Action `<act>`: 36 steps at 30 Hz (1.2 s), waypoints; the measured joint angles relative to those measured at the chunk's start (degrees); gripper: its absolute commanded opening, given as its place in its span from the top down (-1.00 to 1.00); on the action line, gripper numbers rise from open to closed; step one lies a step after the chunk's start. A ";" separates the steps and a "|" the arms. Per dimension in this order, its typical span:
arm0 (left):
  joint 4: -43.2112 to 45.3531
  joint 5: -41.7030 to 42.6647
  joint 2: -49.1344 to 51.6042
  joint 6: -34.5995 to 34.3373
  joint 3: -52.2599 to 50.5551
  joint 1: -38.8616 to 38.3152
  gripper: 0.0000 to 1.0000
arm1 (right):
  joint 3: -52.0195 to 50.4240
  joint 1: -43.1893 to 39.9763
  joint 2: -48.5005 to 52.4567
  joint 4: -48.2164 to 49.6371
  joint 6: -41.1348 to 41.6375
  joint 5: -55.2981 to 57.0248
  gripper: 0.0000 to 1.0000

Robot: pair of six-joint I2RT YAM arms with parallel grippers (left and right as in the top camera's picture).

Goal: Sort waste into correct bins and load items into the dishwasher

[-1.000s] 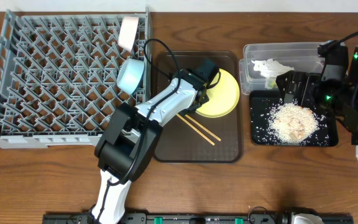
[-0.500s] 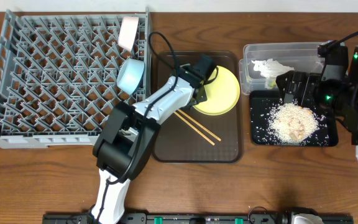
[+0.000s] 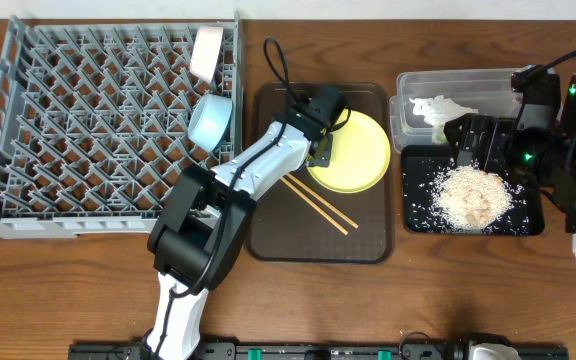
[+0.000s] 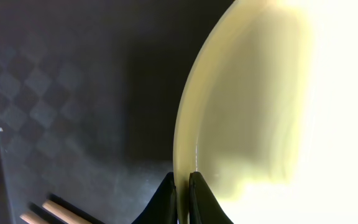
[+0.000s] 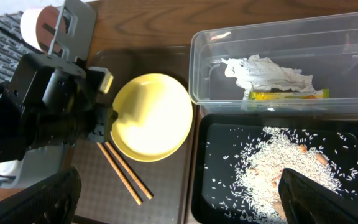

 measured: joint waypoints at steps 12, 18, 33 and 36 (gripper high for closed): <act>0.24 -0.26 -1.31 3.30 -0.02 1.36 0.86 | 0.00 0.00 0.00 0.00 0.00 0.00 -0.98; -0.50 -1.14 -8.26 6.27 -0.02 2.16 0.86 | 0.00 0.00 0.00 0.00 0.00 0.00 -0.98; -3.37 -1.36 -13.07 7.72 -0.02 2.08 0.19 | 0.00 0.00 0.00 0.00 0.00 0.00 -0.99; -3.37 -0.57 -13.07 6.99 -0.02 2.03 -0.05 | 0.00 0.00 0.00 0.00 0.00 0.00 -0.99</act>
